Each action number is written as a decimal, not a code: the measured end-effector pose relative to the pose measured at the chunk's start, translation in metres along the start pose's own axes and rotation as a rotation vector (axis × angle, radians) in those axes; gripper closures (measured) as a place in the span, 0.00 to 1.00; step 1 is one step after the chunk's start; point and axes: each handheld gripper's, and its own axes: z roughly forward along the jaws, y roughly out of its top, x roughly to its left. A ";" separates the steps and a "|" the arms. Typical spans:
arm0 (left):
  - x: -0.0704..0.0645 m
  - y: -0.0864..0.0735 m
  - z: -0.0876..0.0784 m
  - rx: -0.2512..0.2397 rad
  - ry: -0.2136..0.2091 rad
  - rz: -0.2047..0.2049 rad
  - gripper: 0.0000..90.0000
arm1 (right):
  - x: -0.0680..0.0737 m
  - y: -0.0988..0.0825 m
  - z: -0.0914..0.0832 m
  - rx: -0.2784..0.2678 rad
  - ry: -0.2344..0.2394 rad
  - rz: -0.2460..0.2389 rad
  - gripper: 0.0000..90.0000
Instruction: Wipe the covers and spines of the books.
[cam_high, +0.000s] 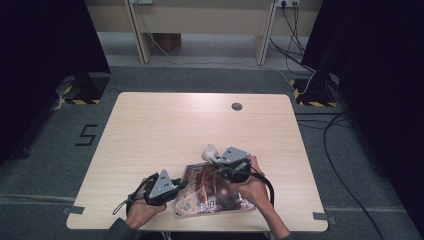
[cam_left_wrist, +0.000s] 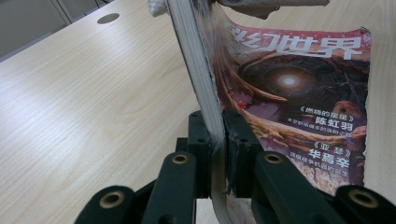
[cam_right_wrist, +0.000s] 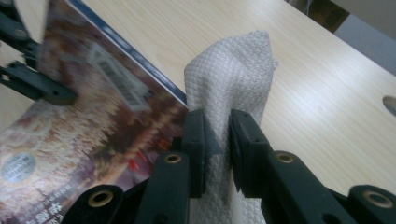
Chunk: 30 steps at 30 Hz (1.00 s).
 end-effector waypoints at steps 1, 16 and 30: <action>0.000 0.000 0.000 -0.001 0.000 0.000 0.91 | 0.002 0.002 0.000 -0.001 -0.003 -0.013 0.86; 0.000 0.001 0.000 -0.001 0.004 0.014 0.91 | -0.009 -0.008 0.002 0.037 -0.047 0.005 0.86; -0.001 0.001 0.000 0.004 0.016 0.022 0.90 | 0.040 0.037 -0.003 -0.065 0.043 -0.113 0.86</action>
